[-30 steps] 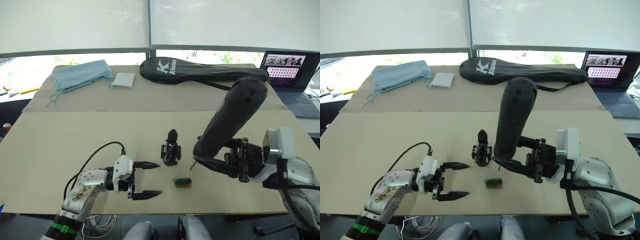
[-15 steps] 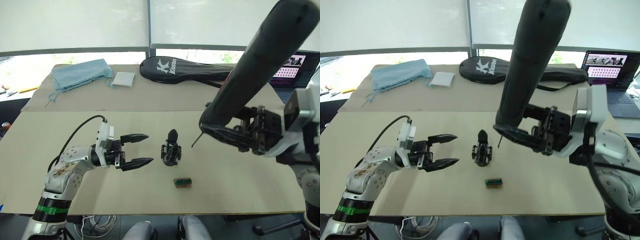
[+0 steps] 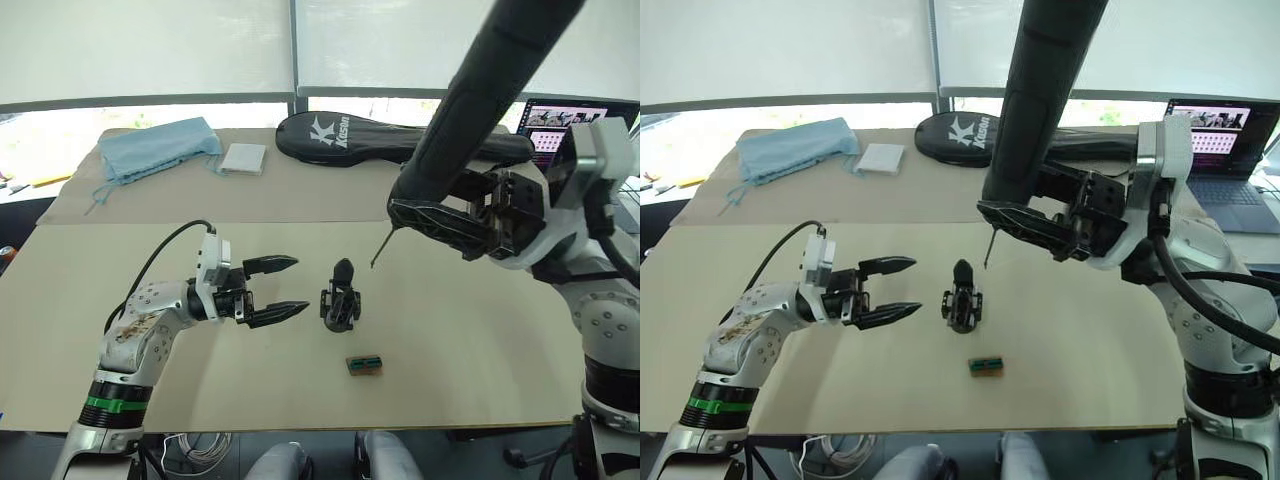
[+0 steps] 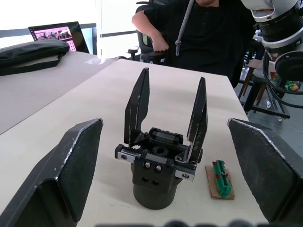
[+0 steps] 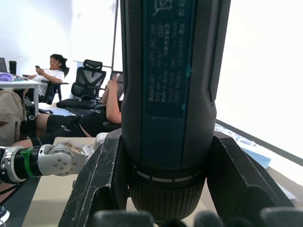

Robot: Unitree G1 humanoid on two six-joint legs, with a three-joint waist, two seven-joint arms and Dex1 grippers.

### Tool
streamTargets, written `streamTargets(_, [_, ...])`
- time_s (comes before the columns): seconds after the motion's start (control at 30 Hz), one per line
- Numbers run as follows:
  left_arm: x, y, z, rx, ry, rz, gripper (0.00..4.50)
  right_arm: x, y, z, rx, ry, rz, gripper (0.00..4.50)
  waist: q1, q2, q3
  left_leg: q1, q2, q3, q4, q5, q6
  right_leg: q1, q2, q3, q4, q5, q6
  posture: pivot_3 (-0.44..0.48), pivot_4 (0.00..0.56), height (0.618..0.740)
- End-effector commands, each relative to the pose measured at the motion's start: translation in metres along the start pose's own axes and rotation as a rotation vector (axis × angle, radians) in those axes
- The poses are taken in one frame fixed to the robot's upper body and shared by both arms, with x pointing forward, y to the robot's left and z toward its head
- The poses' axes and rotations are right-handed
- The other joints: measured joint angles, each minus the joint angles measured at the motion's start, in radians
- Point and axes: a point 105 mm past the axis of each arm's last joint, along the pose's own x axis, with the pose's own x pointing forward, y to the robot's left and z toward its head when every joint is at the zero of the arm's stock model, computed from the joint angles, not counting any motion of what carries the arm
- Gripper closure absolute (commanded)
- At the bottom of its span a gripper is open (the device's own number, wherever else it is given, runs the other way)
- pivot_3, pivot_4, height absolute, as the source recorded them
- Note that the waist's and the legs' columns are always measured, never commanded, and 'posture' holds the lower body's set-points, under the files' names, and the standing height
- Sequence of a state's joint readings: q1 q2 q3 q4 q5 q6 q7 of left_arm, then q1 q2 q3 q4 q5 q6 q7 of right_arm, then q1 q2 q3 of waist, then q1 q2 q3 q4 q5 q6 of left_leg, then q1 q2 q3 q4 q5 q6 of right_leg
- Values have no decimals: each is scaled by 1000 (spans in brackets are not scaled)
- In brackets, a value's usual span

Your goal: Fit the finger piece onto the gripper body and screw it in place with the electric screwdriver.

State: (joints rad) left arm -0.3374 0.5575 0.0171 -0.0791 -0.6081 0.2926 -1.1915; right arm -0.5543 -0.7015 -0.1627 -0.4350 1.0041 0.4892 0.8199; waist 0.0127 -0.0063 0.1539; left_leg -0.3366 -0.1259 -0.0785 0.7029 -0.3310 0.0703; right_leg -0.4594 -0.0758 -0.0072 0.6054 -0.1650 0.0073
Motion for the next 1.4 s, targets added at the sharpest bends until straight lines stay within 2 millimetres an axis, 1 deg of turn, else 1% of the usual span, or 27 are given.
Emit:
streamTargets(0.03, [-2, 0, 3, 44, 5, -10, 0, 11, -2, 13, -24, -52, 21, 2599, 0, 0, 0, 0, 0, 0, 0, 0, 0, 0, 0, 0, 0, 0, 0, 0, 150, 740])
streamTargets(0.17, [-2, -3, -4, 58, 27, -25, 0, 19, -3, 6, 7, -53, 32, 2599, -1, 0, 0, 0, 0, 0, 0, 0, 0, -1, 0, 0, 0, 0, 0, 0, 150, 740])
streamTargets(0.37, [-2, -5, -16, 60, 41, -23, 0, 29, 3, -3, 46, -58, 69, 2599, -1, 0, 0, -1, 0, 0, 0, 0, 0, -1, 0, -1, 0, 0, 0, 0, 150, 740])
streamTargets(0.5, [-1, -7, -22, 56, 50, -19, 0, 36, 4, -13, 51, -53, 75, 2599, -1, 0, 0, 0, 0, 0, 0, 0, 0, -1, 0, -1, 0, 0, 0, 0, 150, 740])
streamTargets(0.83, [2, -11, -36, 58, 92, -22, 0, 36, 9, -33, 71, -18, 85, 2599, -1, 0, 0, 0, 0, 0, 0, 0, 0, -1, 0, -2, 1, 0, 0, 0, 150, 740])
streamTargets(1.0, [2, -13, -39, 56, 102, -28, 0, 36, 17, -38, 94, 3, 122, 2599, -1, 0, 0, 0, 0, 0, 0, 0, 0, -1, 0, -2, 1, 0, 0, 0, 150, 740])
streamTargets(1.27, [5, -14, -41, 69, 110, -29, 0, 35, 21, -46, 106, 31, 125, 2599, -2, 0, 0, 0, 0, 0, 0, 0, 0, -1, 0, -2, 1, 0, 0, 0, 150, 740])
streamTargets(1.4, [6, -15, -46, 85, 137, -39, 0, 36, 23, -49, 106, 43, 123, 2599, -1, 0, 0, 0, 0, 0, 0, 0, 0, -1, 0, -2, 1, 0, 0, 0, 150, 740])
